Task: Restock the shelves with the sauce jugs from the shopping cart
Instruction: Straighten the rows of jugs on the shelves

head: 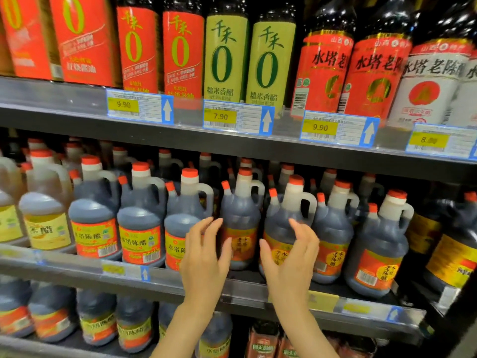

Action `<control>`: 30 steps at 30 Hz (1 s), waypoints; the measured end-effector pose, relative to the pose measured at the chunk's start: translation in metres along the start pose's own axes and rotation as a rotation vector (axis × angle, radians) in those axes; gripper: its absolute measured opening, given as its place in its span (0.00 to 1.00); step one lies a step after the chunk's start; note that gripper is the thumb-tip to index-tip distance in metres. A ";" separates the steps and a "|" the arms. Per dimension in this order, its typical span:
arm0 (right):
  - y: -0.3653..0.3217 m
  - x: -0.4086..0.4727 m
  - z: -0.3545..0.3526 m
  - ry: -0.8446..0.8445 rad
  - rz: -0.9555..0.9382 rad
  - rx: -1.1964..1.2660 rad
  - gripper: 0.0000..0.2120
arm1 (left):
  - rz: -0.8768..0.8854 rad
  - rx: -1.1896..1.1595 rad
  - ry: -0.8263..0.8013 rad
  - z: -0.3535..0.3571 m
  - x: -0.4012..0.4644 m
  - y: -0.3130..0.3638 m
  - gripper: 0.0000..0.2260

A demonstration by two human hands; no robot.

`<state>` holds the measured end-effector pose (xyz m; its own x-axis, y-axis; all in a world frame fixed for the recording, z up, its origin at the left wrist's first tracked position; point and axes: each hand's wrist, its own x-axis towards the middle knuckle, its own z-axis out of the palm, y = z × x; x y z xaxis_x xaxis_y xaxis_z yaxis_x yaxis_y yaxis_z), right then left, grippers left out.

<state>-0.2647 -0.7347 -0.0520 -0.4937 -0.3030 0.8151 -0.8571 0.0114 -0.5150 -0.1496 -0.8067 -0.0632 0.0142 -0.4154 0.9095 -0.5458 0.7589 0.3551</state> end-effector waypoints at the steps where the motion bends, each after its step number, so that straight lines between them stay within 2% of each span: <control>1: -0.009 -0.003 0.003 -0.027 -0.025 0.057 0.29 | -0.021 0.000 0.043 -0.008 0.001 -0.008 0.17; 3: -0.025 -0.004 0.015 -0.183 0.061 0.166 0.28 | -0.101 0.022 0.058 -0.020 0.004 -0.024 0.20; 5: -0.037 -0.003 0.030 -0.309 0.151 0.147 0.32 | -0.167 0.064 -0.013 -0.027 0.005 -0.037 0.26; 8: -0.050 0.000 0.047 -0.334 0.141 -0.064 0.38 | -0.188 0.099 -0.146 -0.028 0.003 -0.048 0.34; 10: -0.055 0.002 0.054 -0.375 0.189 -0.158 0.40 | -0.187 0.103 -0.165 -0.026 0.001 -0.052 0.35; 14: -0.053 0.010 0.065 -0.409 0.290 -0.132 0.40 | -0.176 0.075 -0.149 -0.026 0.000 -0.052 0.35; 17: -0.048 0.014 0.071 -0.381 0.306 -0.085 0.40 | -0.179 0.056 -0.157 -0.026 0.000 -0.054 0.36; 23: -0.058 0.002 0.066 -0.248 0.327 -0.219 0.38 | -0.182 0.047 -0.154 -0.025 0.002 -0.055 0.35; 30: -0.063 -0.013 0.056 -0.192 0.301 -0.258 0.36 | -0.191 0.003 -0.167 -0.022 0.004 -0.056 0.34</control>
<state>-0.1966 -0.7850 -0.0449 -0.7119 -0.4209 0.5621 -0.6997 0.3564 -0.6192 -0.1004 -0.8394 -0.0747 -0.0208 -0.6285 0.7775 -0.5492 0.6571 0.5164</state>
